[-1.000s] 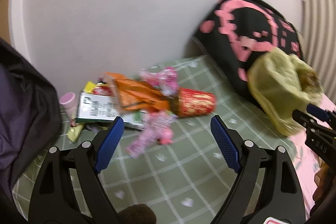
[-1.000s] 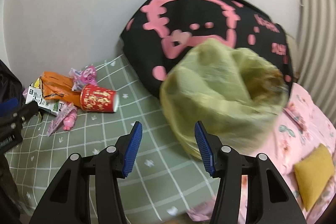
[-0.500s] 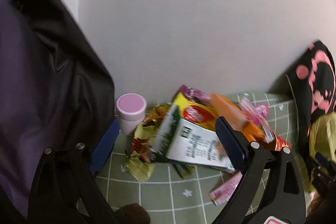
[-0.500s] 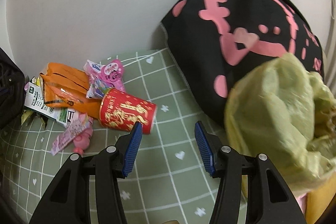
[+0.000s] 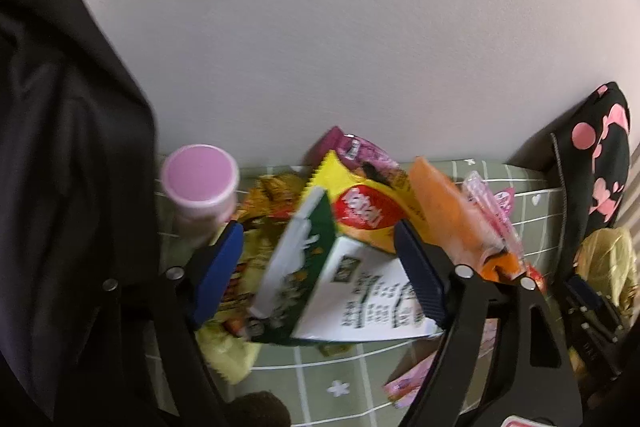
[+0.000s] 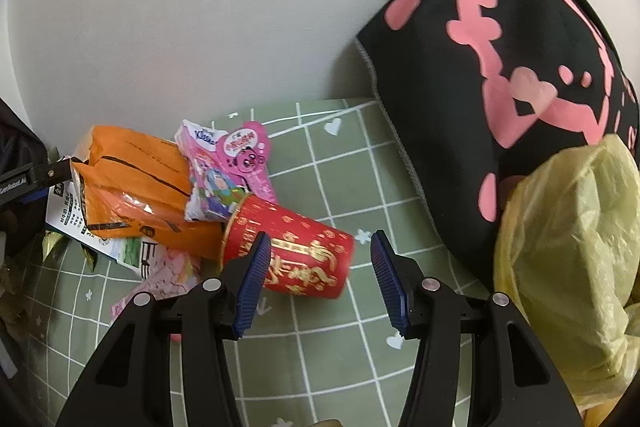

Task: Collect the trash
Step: 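Grasp the red paper cup with the right tool while the left tool approaches the milk carton, then grasp the green-white milk carton with the left tool, then drop the milk carton and red cup into the yellow-green trash bag with both tools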

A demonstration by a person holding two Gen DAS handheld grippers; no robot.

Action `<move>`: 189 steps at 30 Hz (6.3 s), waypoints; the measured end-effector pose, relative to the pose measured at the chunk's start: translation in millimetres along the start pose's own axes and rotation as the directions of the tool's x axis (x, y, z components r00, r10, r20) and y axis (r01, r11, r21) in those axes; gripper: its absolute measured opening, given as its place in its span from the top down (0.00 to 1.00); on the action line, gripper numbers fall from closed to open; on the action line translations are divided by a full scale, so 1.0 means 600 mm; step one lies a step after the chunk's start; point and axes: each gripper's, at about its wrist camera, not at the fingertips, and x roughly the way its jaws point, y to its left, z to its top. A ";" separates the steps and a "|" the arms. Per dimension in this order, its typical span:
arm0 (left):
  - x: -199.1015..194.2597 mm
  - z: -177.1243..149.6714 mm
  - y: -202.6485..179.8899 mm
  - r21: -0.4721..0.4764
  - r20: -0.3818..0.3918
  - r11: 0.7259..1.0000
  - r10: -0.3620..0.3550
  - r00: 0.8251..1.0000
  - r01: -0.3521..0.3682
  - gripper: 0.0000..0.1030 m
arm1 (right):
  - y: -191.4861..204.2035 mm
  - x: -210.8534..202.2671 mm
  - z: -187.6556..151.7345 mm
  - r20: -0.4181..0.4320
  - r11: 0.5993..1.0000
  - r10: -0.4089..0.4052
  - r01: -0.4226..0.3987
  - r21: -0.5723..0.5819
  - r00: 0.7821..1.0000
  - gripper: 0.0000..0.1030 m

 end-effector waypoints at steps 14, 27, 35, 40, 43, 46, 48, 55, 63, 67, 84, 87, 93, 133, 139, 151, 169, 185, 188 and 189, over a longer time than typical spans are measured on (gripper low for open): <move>-0.020 -0.007 -0.037 0.031 -0.059 1.000 -0.001 0.998 0.003 0.34 | 0.045 0.062 0.004 -0.047 0.975 -0.033 0.022 -0.221 0.998 0.52; -0.025 -0.016 -0.024 0.009 -0.067 1.000 0.001 0.998 -0.001 0.45 | -0.059 0.065 -0.008 -0.050 0.997 -0.048 0.044 -0.062 0.998 0.70; -0.036 -0.021 -0.030 0.030 -0.066 0.999 -0.036 0.997 0.038 0.49 | -0.109 0.049 -0.021 -0.034 0.999 -0.003 0.004 0.037 0.999 0.90; -0.029 -0.031 -0.020 0.008 -0.086 0.998 -0.069 0.994 0.070 0.49 | -0.107 0.012 -0.031 0.008 0.998 0.039 -0.040 0.043 0.999 0.90; -0.027 -0.034 -0.015 -0.004 -0.093 0.997 -0.081 0.992 0.081 0.49 | -0.094 -0.013 -0.040 0.043 0.996 0.077 -0.078 0.034 0.996 0.78; -0.029 -0.036 -0.012 -0.005 -0.085 0.997 -0.071 0.994 0.071 0.49 | -0.055 0.006 -0.026 0.009 0.993 0.115 -0.115 0.021 0.993 0.51; -0.031 -0.038 -0.010 -0.002 -0.076 0.998 -0.065 0.995 0.065 0.49 | -0.005 0.029 -0.004 0.001 0.997 0.082 -0.082 -0.015 0.997 0.51; -0.026 -0.059 0.002 -0.019 -0.090 0.999 -0.052 0.995 0.050 0.49 | 0.075 0.077 0.014 -0.019 0.973 -0.066 0.060 -0.222 0.998 0.51; -0.036 -0.084 -0.012 -0.005 -0.129 0.994 -0.106 0.986 0.106 0.49 | -0.029 0.048 -0.049 -0.067 0.994 -0.075 0.069 -0.087 0.995 0.50; -0.050 -0.079 -0.029 0.091 -0.128 0.990 -0.099 0.987 0.111 0.49 | -0.062 0.036 -0.069 -0.065 1.000 -0.023 0.023 -0.010 0.998 0.53; -0.059 -0.072 -0.028 0.220 -0.131 0.975 -0.014 0.991 0.042 0.47 | -0.092 0.016 -0.006 -0.021 0.997 0.072 -0.072 -0.023 0.997 0.95; -0.056 -0.077 -0.017 0.155 -0.145 0.986 -0.036 0.989 0.059 0.47 | -0.104 -0.002 -0.015 -0.015 0.996 0.087 -0.087 -0.006 0.996 0.95; -0.016 -0.092 -0.007 0.075 -0.243 0.992 -0.078 0.967 0.099 0.46 | -0.108 -0.010 -0.036 -0.054 0.993 0.111 -0.109 0.045 0.992 0.95; -0.278 -0.016 -0.303 0.363 0.078 0.918 -0.198 0.977 0.158 0.77 | -0.184 -0.225 -0.074 0.161 0.997 0.078 -0.081 0.010 0.984 0.95; -0.284 0.048 -0.397 0.458 0.101 0.846 -0.354 0.930 0.272 0.77 | -0.228 -0.274 -0.026 0.232 0.998 -0.054 0.045 0.044 0.971 0.95; -0.259 0.086 -0.643 0.599 -0.028 0.611 -0.630 0.776 0.518 0.77 | -0.393 -0.359 -0.022 0.199 0.908 -0.393 0.344 0.241 0.898 0.95; -0.044 -0.001 -0.747 0.506 -0.348 0.584 -0.535 0.770 0.634 0.61 | -0.449 -0.319 -0.049 0.073 0.887 -0.354 0.309 0.342 0.933 0.95; -0.022 -0.010 -0.530 0.377 -0.284 0.781 -0.414 0.865 0.497 0.49 | -0.424 -0.172 -0.052 -0.039 0.913 -0.269 0.268 0.308 0.962 0.89; -0.019 -0.029 -0.506 0.346 -0.299 0.807 -0.390 0.871 0.480 0.49 | -0.418 -0.185 -0.070 -0.027 0.915 -0.269 0.264 0.306 0.963 0.65; -0.020 -0.035 -0.502 0.342 -0.301 0.811 -0.384 0.873 0.475 0.49 | -0.416 -0.192 -0.077 -0.019 0.914 -0.268 0.260 0.312 0.963 0.65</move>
